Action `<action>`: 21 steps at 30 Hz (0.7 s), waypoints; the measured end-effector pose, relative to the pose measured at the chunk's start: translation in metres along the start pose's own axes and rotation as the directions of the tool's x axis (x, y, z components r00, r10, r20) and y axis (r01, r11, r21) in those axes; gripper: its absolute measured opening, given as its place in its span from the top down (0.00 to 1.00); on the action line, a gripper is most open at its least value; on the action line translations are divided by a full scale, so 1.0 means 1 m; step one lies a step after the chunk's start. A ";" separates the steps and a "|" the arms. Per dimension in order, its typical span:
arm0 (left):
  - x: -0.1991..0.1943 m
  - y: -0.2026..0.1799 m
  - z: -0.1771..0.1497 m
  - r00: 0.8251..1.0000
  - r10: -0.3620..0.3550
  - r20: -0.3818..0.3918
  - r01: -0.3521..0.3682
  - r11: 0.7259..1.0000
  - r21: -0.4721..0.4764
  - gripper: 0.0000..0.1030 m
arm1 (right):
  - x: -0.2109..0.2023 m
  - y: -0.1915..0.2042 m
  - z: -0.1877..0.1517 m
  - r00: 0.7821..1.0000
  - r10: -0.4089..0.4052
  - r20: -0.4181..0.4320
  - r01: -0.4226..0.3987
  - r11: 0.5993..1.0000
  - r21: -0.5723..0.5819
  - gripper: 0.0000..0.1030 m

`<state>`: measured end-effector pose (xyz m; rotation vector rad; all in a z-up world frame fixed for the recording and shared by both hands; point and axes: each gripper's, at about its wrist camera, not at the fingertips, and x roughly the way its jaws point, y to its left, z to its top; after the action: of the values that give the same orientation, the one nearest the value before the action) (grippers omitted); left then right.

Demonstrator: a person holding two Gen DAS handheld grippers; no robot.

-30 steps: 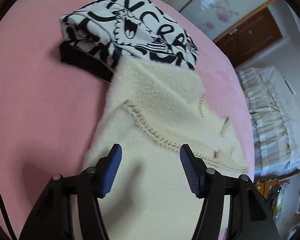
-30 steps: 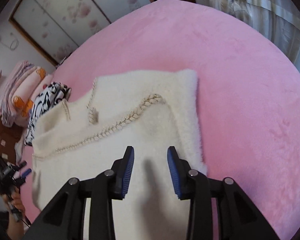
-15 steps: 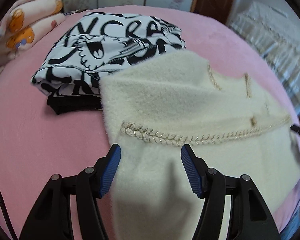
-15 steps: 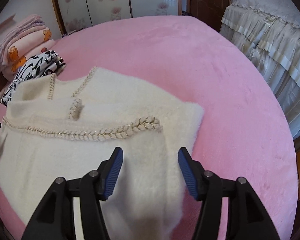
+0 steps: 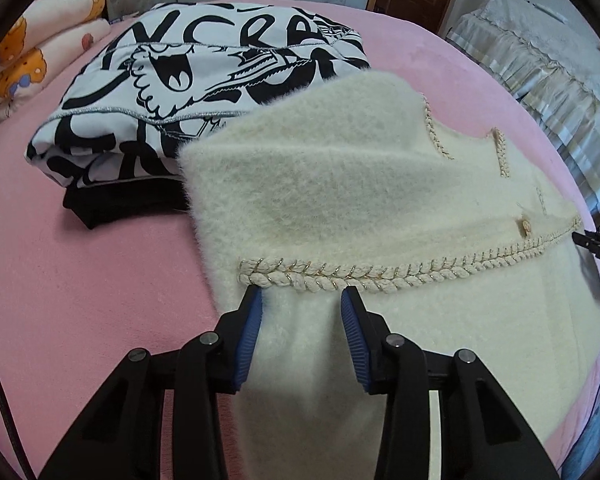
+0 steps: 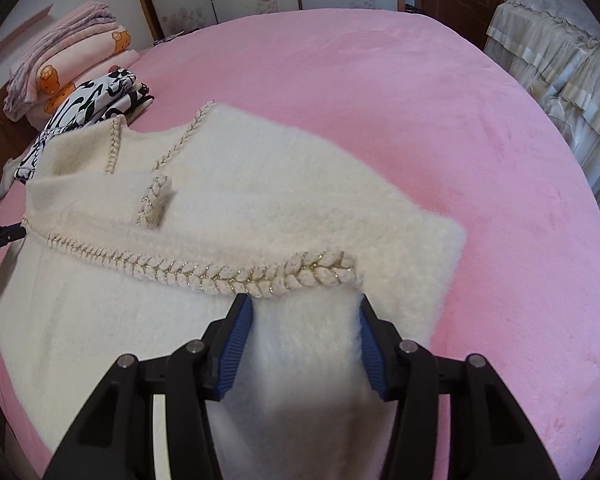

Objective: Fold large clothes
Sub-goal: 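Grasp the braided hem edge with the right tool while the left tool grasps it too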

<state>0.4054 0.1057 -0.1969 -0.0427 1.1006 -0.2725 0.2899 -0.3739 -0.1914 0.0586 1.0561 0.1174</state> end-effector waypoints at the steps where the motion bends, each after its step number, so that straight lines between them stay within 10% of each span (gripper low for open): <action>1: 0.001 0.001 0.000 1.000 -0.008 -0.005 0.008 1.000 -0.005 0.62 | -0.001 0.001 -0.002 1.000 -0.004 0.005 0.004 1.000 -0.003 0.58; 4: 0.002 0.003 -0.001 1.000 -0.021 -0.014 0.021 1.000 -0.015 0.62 | -0.008 0.009 -0.008 0.998 -0.051 0.027 0.051 0.998 -0.026 0.81; 12: -0.007 0.016 -0.005 1.000 -0.028 0.011 0.029 1.000 -0.009 0.67 | -0.023 0.023 -0.022 0.989 -0.136 0.060 0.140 0.988 -0.066 0.89; 16: -0.008 0.009 -0.006 1.000 -0.016 -0.001 0.016 0.998 0.054 0.32 | -0.020 0.019 -0.019 0.992 -0.116 0.047 0.118 0.993 -0.030 0.89; 21: -0.001 0.002 -0.009 1.000 -0.014 -0.019 0.016 0.993 0.117 0.32 | -0.016 0.020 -0.020 0.992 -0.116 0.043 0.117 0.993 -0.023 0.89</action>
<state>0.3979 0.1083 -0.2005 0.0561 1.1014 -0.3507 0.2629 -0.3568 -0.1856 -0.0237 1.0140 0.0243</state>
